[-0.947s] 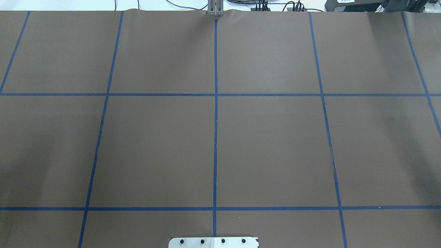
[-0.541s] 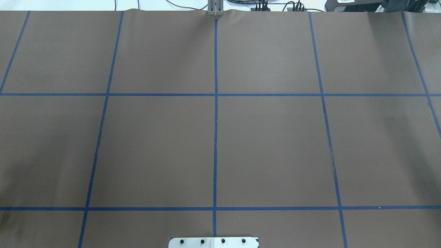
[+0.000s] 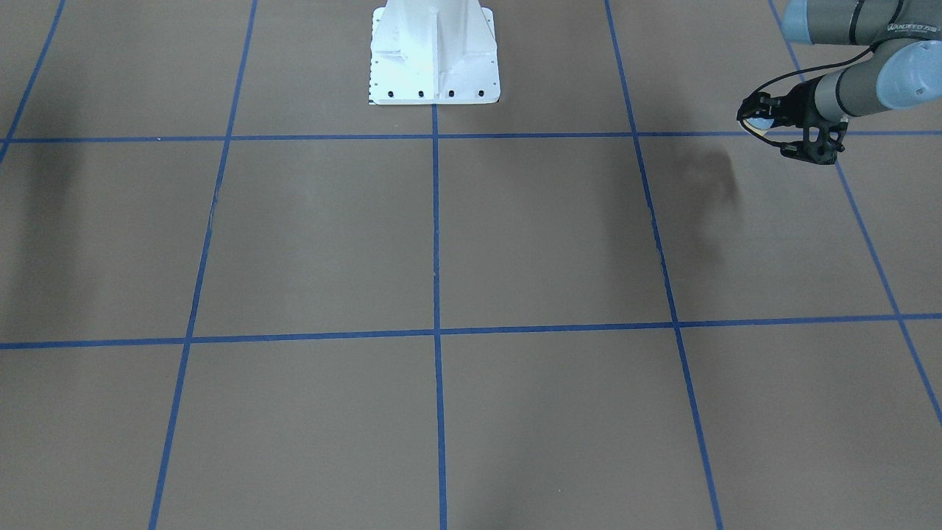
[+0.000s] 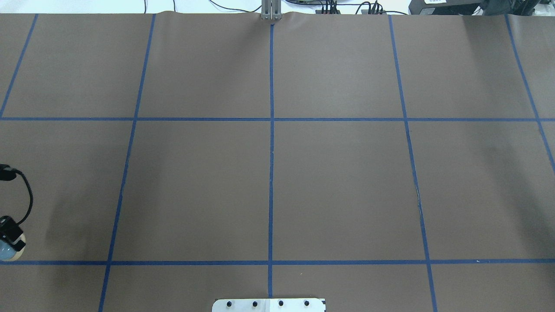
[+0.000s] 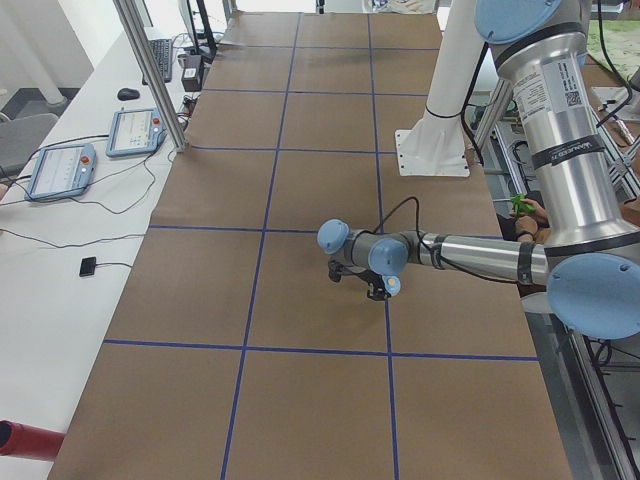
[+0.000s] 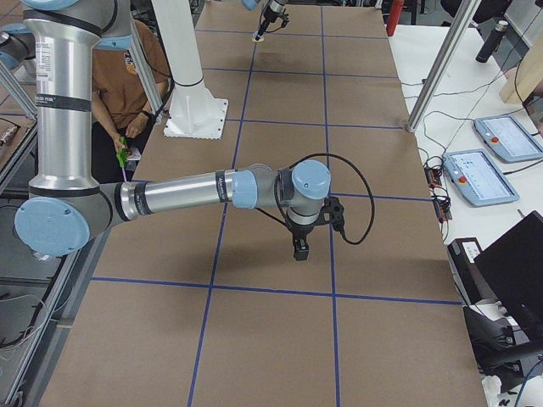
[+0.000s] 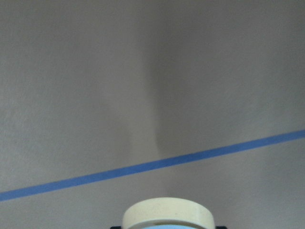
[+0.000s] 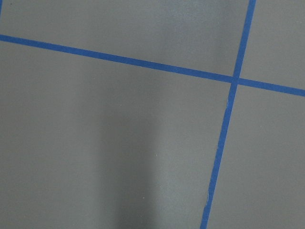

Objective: Place and press bell with both arms
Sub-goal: 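Carry the bell with the left gripper toward the table centre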

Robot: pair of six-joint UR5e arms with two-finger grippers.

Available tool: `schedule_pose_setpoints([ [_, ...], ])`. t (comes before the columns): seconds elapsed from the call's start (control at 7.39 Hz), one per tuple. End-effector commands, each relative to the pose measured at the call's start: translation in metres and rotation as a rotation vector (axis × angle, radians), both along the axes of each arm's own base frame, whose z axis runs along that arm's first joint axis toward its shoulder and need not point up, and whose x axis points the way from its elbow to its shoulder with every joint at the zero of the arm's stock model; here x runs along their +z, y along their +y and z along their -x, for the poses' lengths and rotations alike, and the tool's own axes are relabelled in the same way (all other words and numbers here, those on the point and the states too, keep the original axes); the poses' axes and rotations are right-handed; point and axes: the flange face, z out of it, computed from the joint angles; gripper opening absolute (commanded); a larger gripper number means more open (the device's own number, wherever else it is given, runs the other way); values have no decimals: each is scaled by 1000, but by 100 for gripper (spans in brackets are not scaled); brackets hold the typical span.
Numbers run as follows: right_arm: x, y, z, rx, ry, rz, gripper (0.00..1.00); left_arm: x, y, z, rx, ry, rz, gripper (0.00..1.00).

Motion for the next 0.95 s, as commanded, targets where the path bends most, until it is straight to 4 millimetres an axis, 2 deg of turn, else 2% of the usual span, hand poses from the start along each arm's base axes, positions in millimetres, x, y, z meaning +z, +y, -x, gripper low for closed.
schedule_pose_setpoints([
  [0.0, -3, -2, 0, -1, 2, -10, 100, -76, -69, -32, -41, -18, -81, 0],
  [0.27, -5, -6, 0, -2, 8, -40, 100, -169, -132, -75, -48, -78, -89, 0],
  [0.54, -4, -6, -2, 0, 27, -54, 100, -250, -184, -118, -48, -104, -60, 0],
  [0.68, -1, -6, -4, 2, 57, -55, 100, -293, -202, -150, -53, -118, -39, 0],
  [0.81, 0, -6, -4, 2, 64, -56, 100, -330, -212, -188, -63, -136, -6, 0],
])
